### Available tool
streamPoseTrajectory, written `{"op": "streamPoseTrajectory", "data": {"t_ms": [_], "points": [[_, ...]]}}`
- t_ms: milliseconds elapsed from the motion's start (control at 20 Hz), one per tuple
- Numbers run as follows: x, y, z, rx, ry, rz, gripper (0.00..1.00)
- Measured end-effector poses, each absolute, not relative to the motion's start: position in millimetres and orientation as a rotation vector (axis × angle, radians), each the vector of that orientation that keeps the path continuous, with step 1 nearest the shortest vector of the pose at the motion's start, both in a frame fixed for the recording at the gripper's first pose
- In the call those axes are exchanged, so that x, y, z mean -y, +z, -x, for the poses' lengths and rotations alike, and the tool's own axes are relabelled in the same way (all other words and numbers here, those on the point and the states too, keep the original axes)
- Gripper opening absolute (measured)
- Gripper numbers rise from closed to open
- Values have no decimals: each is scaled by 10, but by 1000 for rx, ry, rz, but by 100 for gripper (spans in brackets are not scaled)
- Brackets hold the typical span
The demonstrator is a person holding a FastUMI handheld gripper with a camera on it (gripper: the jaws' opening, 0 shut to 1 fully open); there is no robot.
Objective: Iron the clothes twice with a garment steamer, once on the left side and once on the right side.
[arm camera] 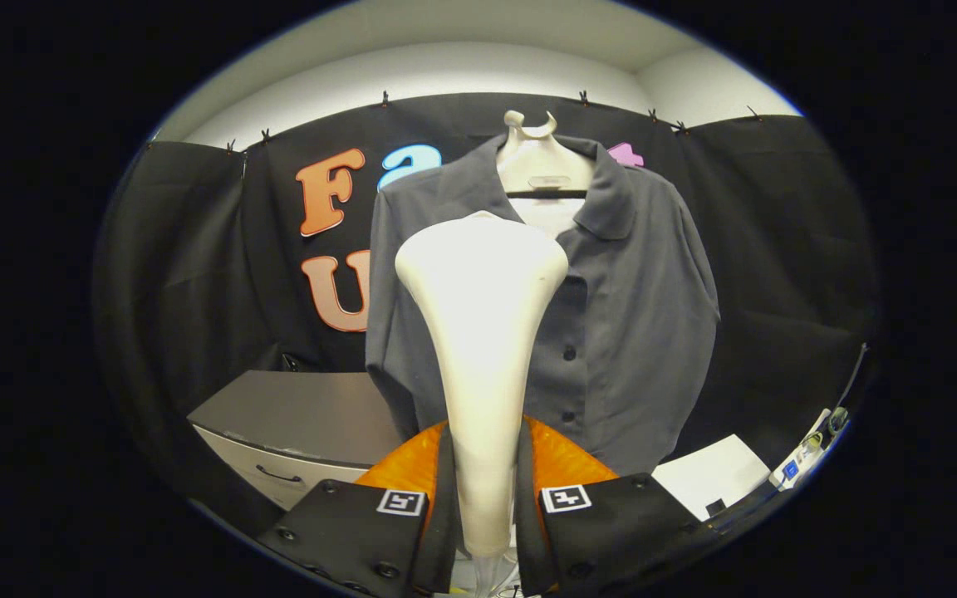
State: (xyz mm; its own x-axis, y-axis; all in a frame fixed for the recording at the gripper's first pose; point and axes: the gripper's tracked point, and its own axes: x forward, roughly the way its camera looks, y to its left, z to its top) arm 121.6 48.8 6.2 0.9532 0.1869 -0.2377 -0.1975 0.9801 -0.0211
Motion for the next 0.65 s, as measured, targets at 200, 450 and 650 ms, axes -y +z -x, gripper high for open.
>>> {"op": "streamPoseTrajectory", "data": {"t_ms": [200, 450, 650], "points": [[-701, 350, -1027, -166, 186, 66, 37], [-829, 427, -817, -136, 165, 66, 37], [-921, 332, -746, -152, 155, 59, 37]]}}
